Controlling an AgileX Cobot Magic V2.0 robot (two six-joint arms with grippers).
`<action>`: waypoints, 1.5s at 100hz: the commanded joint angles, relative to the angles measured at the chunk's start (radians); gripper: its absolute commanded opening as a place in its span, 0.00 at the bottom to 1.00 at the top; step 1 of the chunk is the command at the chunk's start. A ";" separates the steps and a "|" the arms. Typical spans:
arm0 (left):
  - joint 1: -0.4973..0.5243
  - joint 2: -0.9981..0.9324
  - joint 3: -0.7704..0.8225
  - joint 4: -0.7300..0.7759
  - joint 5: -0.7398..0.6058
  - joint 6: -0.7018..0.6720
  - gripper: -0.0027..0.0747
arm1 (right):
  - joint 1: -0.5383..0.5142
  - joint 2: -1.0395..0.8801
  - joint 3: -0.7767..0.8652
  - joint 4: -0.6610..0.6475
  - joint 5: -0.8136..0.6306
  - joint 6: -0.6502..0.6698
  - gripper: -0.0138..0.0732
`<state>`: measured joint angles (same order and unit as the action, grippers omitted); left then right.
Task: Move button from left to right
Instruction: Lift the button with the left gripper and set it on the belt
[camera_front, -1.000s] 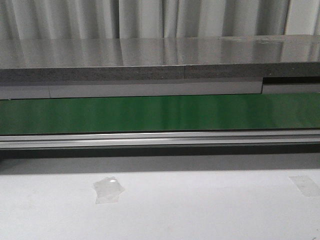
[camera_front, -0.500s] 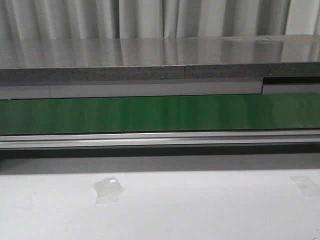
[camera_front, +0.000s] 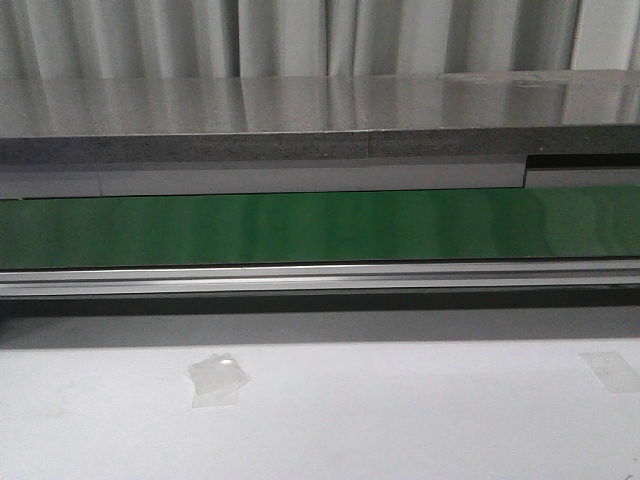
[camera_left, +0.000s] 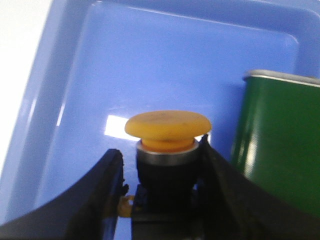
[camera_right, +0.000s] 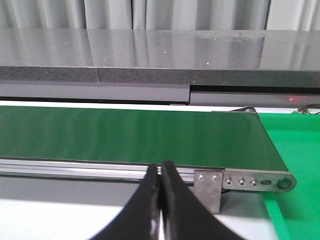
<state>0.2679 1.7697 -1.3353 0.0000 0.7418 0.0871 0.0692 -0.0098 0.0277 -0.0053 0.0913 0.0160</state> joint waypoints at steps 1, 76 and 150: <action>-0.045 -0.054 -0.026 -0.025 0.014 0.026 0.17 | 0.001 -0.019 -0.016 -0.007 -0.075 -0.002 0.08; -0.132 -0.032 -0.014 -0.018 0.038 0.056 0.17 | 0.001 -0.019 -0.016 -0.007 -0.075 -0.002 0.08; -0.132 -0.023 -0.016 -0.119 0.044 0.131 0.74 | 0.001 -0.019 -0.016 -0.007 -0.075 -0.002 0.08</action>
<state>0.1409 1.7996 -1.3270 -0.0926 0.8062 0.2154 0.0692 -0.0098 0.0277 -0.0053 0.0913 0.0160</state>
